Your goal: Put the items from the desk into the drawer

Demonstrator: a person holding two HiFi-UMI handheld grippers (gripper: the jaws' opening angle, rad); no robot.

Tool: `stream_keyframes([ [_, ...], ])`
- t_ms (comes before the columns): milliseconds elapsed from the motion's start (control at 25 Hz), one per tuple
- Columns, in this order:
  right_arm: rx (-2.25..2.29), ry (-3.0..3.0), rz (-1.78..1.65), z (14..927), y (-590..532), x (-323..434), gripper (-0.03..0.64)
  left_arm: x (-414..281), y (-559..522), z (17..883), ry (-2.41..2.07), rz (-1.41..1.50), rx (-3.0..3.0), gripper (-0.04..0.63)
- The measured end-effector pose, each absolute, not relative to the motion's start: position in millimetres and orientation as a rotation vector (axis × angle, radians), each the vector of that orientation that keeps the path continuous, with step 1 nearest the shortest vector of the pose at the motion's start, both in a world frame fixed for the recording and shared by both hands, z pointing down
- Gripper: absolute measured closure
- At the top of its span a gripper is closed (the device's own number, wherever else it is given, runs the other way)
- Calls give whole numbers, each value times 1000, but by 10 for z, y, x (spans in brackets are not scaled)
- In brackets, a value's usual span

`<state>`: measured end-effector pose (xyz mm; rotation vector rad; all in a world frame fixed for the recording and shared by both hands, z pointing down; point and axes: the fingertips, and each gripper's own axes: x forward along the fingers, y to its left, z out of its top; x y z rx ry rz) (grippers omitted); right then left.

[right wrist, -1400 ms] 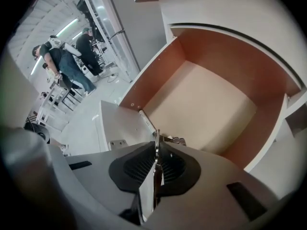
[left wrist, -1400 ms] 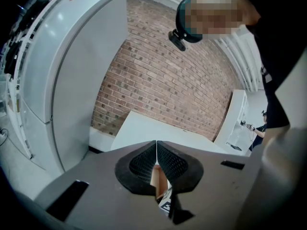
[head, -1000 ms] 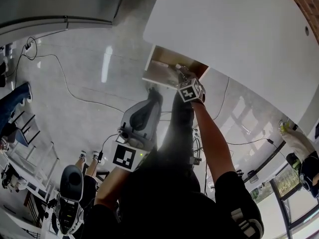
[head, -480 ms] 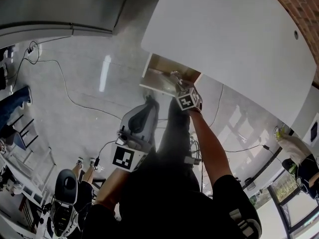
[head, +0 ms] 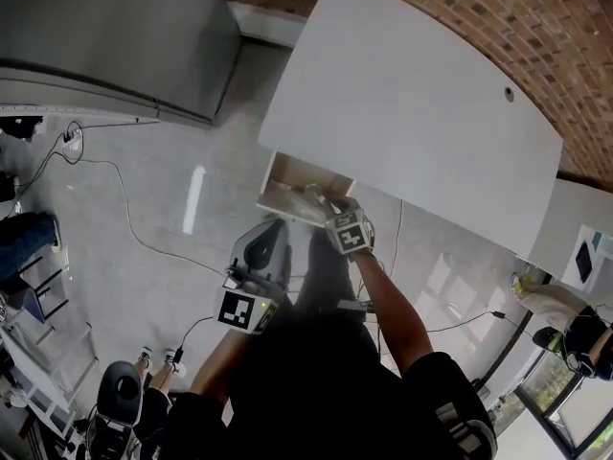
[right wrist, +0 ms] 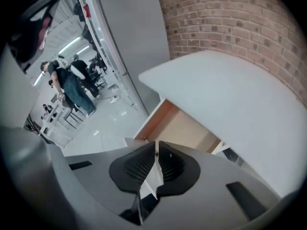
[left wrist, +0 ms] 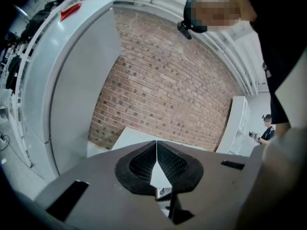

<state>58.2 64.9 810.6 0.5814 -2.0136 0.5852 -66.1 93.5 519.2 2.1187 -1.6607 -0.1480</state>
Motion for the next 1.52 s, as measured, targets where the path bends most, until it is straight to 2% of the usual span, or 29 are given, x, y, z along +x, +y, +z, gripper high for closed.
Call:
stream_keyframes([
  [480, 885, -2418, 541, 5726, -199, 656, 615, -595, 605, 4291, -1722, -210, 2213, 591],
  [840, 1029, -2656, 357, 4343, -299, 942, 615, -454, 359, 3943, -1719, -313, 2263, 591],
  [1160, 1098, -2731, 294, 3929, -286, 1100, 615, -362, 252, 3974, -1710, -269, 2278, 591],
  [1520, 1120, -2733, 288, 3894, -321, 1124, 617, -332, 252, 3969, -1703, -262, 2282, 591],
])
